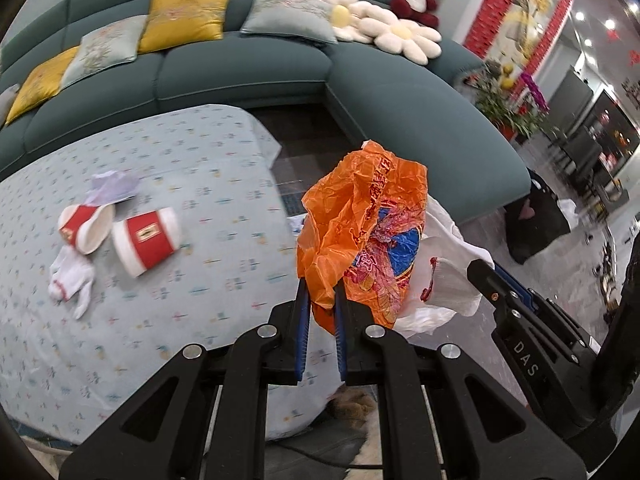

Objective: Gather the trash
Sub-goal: 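Carry the orange bag and white cloth over the bin and open both tools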

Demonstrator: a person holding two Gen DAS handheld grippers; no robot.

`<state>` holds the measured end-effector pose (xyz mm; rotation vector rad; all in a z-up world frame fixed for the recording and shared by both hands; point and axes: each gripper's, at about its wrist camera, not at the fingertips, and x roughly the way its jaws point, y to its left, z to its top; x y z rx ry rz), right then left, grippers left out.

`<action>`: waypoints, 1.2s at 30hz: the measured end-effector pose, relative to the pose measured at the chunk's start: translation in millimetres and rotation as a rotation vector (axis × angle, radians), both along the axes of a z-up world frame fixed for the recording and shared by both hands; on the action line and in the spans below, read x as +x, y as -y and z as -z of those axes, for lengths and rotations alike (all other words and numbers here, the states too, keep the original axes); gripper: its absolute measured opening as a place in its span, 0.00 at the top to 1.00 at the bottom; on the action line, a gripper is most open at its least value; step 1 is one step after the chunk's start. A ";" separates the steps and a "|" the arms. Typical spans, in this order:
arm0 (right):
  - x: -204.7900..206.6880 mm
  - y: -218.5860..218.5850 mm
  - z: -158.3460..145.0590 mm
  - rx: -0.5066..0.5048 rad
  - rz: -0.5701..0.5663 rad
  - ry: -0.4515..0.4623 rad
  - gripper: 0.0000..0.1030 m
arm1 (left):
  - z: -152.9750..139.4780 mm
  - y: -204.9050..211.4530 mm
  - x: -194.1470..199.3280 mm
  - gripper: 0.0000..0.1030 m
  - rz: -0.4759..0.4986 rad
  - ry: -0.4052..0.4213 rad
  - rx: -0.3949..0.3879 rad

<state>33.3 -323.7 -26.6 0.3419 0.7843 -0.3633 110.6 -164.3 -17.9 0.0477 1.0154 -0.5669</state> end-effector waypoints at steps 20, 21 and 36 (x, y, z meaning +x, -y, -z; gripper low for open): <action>0.6 61.0 26.6 0.046 0.117 -0.034 0.86 | 25.7 72.7 19.8 0.68 0.050 -0.038 0.022; 1.4 60.2 27.5 0.048 0.115 -0.033 0.86 | 25.7 72.7 20.6 0.67 0.047 -0.037 0.023; 22.9 47.9 35.4 0.044 0.077 -0.047 0.83 | 32.5 52.6 24.5 0.53 -0.011 -0.045 0.041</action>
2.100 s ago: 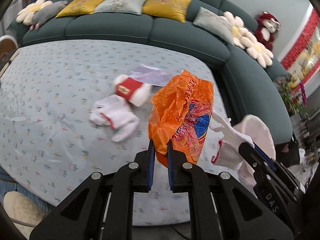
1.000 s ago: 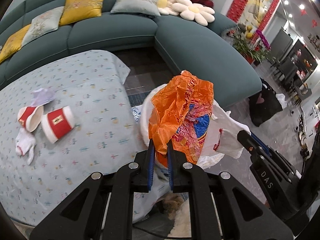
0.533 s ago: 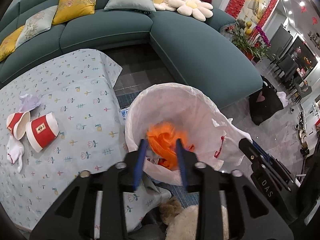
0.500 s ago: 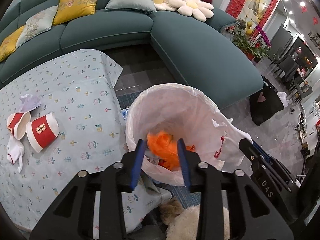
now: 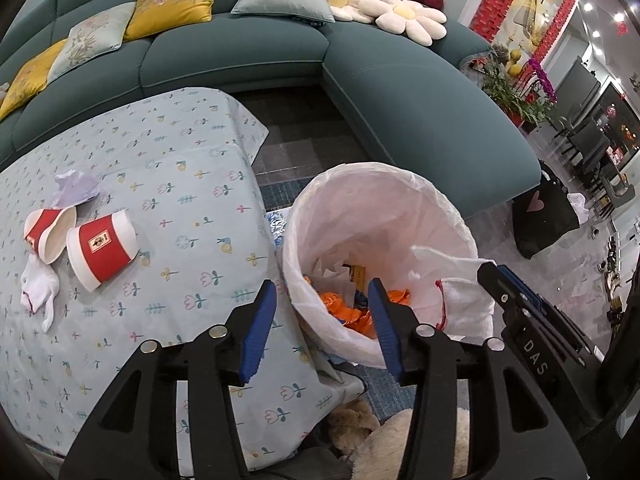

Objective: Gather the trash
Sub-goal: 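Carry the orange bag and white cloth over the bin and open both tools, then move both tools back over the table toward the glove and cups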

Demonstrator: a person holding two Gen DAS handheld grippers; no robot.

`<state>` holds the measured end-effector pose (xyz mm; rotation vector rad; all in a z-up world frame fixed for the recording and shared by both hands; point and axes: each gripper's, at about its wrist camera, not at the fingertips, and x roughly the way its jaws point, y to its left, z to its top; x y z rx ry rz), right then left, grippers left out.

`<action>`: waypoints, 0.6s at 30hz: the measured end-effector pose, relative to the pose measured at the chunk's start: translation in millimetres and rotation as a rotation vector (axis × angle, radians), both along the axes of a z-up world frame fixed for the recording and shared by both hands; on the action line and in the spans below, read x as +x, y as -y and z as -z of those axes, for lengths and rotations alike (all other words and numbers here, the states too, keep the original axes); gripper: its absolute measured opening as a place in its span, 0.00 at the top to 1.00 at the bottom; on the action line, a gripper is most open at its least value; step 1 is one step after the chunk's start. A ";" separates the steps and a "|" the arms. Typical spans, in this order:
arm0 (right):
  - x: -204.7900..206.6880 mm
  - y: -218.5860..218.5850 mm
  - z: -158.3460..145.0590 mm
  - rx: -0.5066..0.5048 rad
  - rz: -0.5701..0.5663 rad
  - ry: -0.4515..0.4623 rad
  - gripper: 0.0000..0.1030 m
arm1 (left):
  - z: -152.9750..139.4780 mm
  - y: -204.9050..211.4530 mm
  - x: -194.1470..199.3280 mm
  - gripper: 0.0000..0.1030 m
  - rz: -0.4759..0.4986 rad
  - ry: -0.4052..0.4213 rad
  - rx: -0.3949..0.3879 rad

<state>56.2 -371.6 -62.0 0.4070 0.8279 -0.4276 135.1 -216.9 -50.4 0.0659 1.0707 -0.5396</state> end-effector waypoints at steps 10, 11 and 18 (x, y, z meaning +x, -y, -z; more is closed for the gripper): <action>9.4 -8.8 -5.0 -0.034 -0.018 0.000 0.66 | 1.9 -17.8 0.7 0.50 -0.032 -0.003 0.001; 9.5 -10.5 -6.7 -0.034 -0.020 0.003 0.66 | 1.6 -19.2 0.3 0.49 -0.034 -0.002 0.002; 10.1 -30.9 -13.2 -0.040 -0.048 0.009 0.60 | -0.7 -41.7 -1.4 0.47 -0.071 0.008 0.007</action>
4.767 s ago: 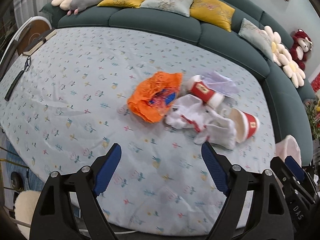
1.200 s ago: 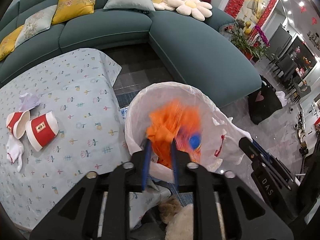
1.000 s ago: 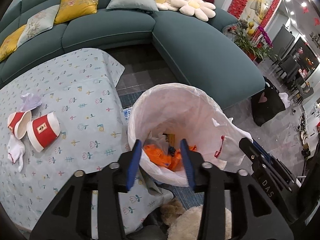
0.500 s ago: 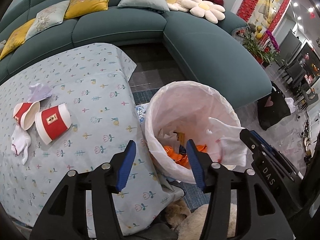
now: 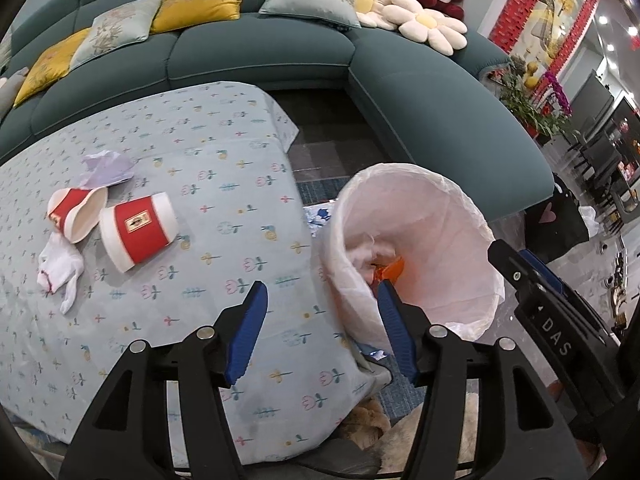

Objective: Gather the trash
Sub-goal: 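Move both tools back over the table toward the glove and cups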

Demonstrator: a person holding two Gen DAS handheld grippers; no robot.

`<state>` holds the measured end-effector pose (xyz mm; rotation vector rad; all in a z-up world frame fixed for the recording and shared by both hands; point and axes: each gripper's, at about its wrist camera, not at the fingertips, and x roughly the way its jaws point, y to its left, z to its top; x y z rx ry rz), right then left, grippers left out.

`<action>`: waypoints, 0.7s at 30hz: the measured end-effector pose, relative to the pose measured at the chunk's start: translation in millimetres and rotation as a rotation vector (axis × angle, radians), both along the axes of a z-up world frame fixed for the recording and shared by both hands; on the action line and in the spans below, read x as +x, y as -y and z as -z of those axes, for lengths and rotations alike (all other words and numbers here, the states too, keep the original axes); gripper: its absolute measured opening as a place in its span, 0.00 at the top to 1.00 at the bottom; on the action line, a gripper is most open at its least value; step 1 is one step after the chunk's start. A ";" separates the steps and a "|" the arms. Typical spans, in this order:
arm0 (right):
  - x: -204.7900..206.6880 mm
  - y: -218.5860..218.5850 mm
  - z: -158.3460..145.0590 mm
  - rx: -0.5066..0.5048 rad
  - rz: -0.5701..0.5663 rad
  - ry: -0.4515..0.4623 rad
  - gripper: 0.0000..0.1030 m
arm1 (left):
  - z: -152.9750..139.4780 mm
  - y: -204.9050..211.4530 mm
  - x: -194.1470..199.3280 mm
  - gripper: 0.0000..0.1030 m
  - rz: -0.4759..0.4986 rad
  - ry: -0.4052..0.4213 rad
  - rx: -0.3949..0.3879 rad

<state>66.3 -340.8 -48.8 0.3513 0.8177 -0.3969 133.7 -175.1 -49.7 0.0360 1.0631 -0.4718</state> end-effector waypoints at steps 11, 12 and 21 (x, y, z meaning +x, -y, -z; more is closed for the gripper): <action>-6.9 -44.8 -5.2 -0.002 -0.064 -0.008 0.49 | -6.4 -54.2 -6.2 0.33 -0.107 0.015 -0.009; -7.2 -48.6 -5.8 -0.005 -0.071 -0.008 0.49 | -6.3 -59.8 -6.3 0.33 -0.114 0.014 -0.011; -4.7 -94.9 -11.5 -0.023 -0.144 -0.009 0.42 | -6.4 -118.9 -10.5 0.31 -0.215 0.018 -0.014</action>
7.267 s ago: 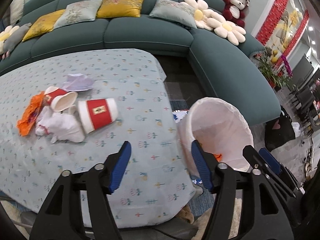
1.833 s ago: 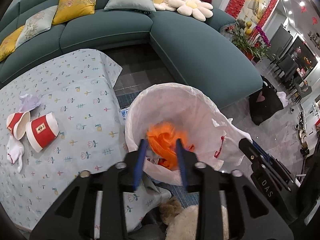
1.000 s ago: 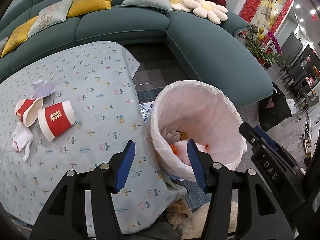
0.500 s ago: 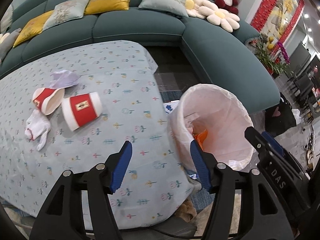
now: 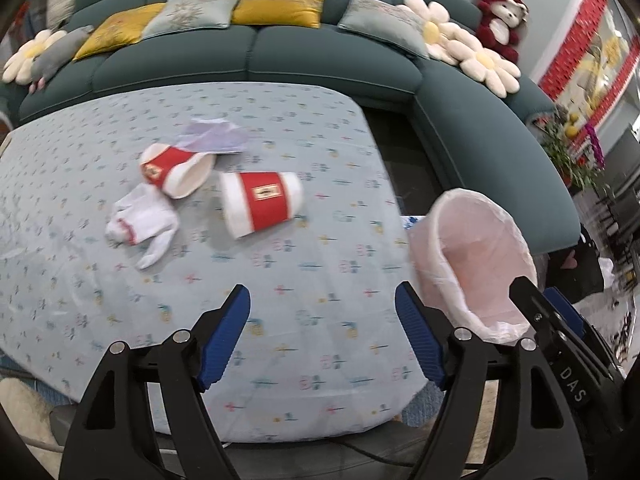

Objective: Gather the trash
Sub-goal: 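Move both tools back over the table toward the glove and cups, then grasp the white glove with the left tool while the right tool grasps a red-white paper cup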

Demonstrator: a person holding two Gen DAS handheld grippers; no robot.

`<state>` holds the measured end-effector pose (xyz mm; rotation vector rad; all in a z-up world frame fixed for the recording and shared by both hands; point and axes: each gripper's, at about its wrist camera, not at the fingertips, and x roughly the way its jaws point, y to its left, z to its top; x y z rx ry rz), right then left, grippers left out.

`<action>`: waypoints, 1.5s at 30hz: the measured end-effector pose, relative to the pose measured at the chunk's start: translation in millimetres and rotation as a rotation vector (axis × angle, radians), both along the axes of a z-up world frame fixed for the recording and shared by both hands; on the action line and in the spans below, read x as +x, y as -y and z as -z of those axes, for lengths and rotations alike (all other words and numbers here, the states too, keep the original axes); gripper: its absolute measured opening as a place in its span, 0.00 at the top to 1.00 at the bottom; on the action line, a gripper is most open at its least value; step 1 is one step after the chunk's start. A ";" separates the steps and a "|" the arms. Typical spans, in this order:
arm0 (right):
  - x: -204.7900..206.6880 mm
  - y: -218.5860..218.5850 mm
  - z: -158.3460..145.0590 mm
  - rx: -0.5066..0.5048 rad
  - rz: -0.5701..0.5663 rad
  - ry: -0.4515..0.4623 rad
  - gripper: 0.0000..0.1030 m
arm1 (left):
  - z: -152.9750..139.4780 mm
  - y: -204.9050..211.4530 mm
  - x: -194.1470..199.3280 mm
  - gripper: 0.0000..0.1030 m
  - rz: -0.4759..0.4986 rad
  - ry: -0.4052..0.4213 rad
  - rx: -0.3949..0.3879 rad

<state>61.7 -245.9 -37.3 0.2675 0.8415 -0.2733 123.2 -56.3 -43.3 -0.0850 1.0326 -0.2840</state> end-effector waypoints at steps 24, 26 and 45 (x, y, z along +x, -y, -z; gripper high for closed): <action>50.2 -119.3 26.9 -0.043 -0.197 -0.090 0.37 | 33.9 -142.5 25.1 0.31 -0.264 -0.027 0.014; 61.0 -128.0 31.7 -0.044 -0.207 -0.098 0.37 | 40.9 -150.7 34.4 0.31 -0.270 -0.048 0.020; 151.4 -173.9 94.7 -0.027 -0.211 -0.198 0.37 | 94.8 -170.0 130.5 0.31 -0.266 -0.159 0.047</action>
